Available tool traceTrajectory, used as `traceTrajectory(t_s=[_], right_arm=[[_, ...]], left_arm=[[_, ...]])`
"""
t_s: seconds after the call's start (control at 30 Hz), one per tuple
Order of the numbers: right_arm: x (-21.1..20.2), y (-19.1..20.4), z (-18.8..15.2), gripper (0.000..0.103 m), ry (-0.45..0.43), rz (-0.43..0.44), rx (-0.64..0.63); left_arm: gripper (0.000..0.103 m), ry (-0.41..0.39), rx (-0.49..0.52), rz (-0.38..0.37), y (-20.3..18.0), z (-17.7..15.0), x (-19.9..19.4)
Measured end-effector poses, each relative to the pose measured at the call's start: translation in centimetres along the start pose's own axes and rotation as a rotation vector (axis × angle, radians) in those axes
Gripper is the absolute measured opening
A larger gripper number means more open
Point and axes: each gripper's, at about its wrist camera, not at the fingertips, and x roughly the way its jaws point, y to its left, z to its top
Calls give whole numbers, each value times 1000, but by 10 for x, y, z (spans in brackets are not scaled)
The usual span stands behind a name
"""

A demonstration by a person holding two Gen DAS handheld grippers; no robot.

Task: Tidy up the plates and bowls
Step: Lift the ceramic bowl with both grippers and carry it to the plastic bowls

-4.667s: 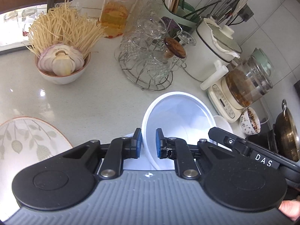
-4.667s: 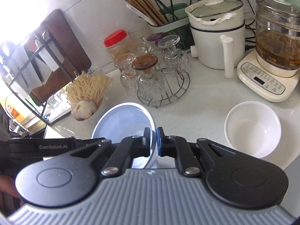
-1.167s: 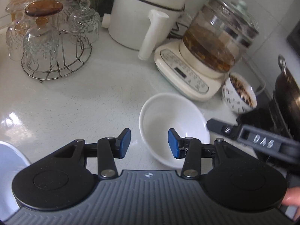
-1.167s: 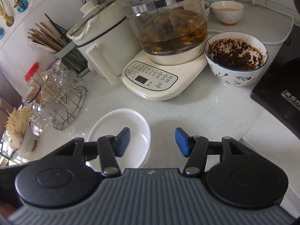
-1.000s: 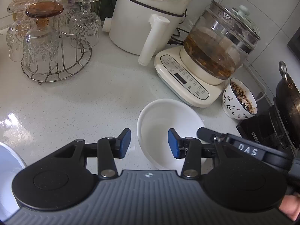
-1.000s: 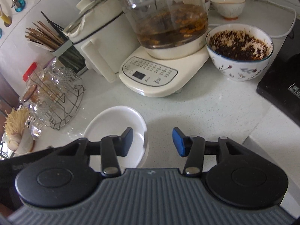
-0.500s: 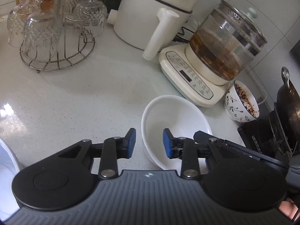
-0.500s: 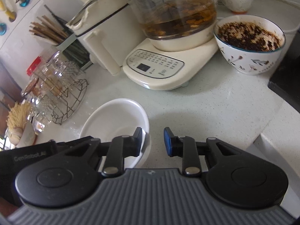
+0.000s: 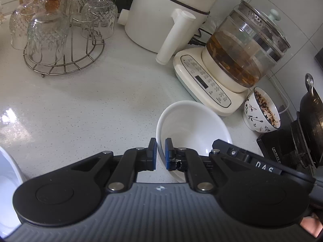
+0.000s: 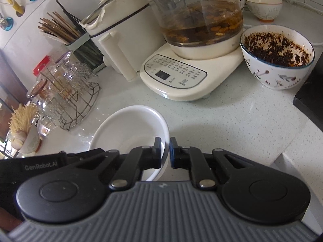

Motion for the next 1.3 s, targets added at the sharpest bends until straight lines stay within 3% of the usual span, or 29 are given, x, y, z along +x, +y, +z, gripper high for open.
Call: traceTrajectory(t_s=[0.3, 0.7, 1.3], right_arm=[[-21, 4, 14, 10, -20, 28, 1], [-50, 16, 24, 11, 19, 96, -21], [-89, 81, 37, 11, 22, 173, -122]], left_arm=[[10, -11, -30, -15, -11, 8, -24], [9, -46, -41, 12, -21, 12, -72], [9, -126, -88, 71, -3, 20, -160]])
